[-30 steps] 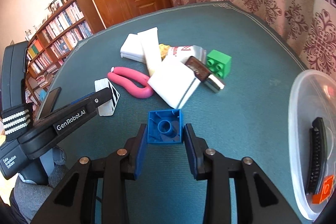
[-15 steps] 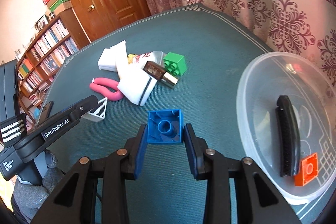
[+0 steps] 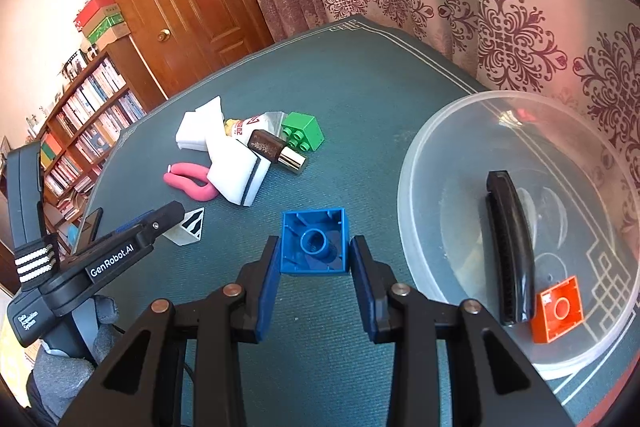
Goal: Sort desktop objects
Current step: 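Carry the white card and blue brick over the clear bowl with both tools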
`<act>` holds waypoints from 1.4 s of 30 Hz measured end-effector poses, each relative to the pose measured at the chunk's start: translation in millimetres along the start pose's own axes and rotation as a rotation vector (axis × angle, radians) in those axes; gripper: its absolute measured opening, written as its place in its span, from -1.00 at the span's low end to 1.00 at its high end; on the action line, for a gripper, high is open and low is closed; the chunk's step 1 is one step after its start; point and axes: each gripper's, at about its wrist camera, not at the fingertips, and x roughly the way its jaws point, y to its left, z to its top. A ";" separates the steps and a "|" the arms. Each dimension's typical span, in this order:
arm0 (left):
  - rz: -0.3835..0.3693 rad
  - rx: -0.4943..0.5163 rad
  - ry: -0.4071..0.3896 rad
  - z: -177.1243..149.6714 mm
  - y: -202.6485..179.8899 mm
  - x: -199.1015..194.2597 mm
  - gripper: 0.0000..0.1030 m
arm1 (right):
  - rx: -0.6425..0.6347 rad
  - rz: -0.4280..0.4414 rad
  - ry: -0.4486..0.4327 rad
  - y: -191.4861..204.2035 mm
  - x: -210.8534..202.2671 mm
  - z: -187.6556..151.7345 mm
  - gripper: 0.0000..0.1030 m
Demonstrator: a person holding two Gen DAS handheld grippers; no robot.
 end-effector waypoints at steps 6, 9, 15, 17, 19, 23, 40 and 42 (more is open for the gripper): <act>0.024 0.033 0.012 -3.7 -3.6 6.0 -0.07 | 0.014 -0.004 -0.014 -5.0 -4.2 1.9 -0.26; 0.023 0.027 0.035 -5.0 -0.6 13.3 -0.08 | 0.022 -0.010 -0.022 -8.8 -7.1 2.0 -0.26; 0.010 0.026 0.043 -7.1 1.1 13.6 -0.29 | 0.048 -0.030 -0.031 -19.7 -12.1 1.2 -0.26; 0.003 0.036 0.036 -7.3 -2.1 10.1 -0.31 | 0.056 -0.037 -0.035 -24.0 -14.9 0.5 -0.26; -0.007 0.045 0.027 -6.7 -6.3 5.7 -0.33 | 0.066 -0.043 -0.041 -29.1 -18.2 0.2 -0.26; -0.032 0.066 0.013 -3.4 -17.9 -1.7 -0.34 | 0.088 -0.060 -0.056 -40.0 -24.5 0.2 -0.26; -0.199 0.208 -0.016 6.1 -103.7 -17.4 -0.34 | 0.198 -0.133 -0.101 -94.2 -50.7 -3.1 -0.26; -0.222 0.228 -0.018 5.6 -117.0 -18.9 -0.34 | 0.210 -0.139 -0.104 -100.5 -53.2 -4.2 -0.26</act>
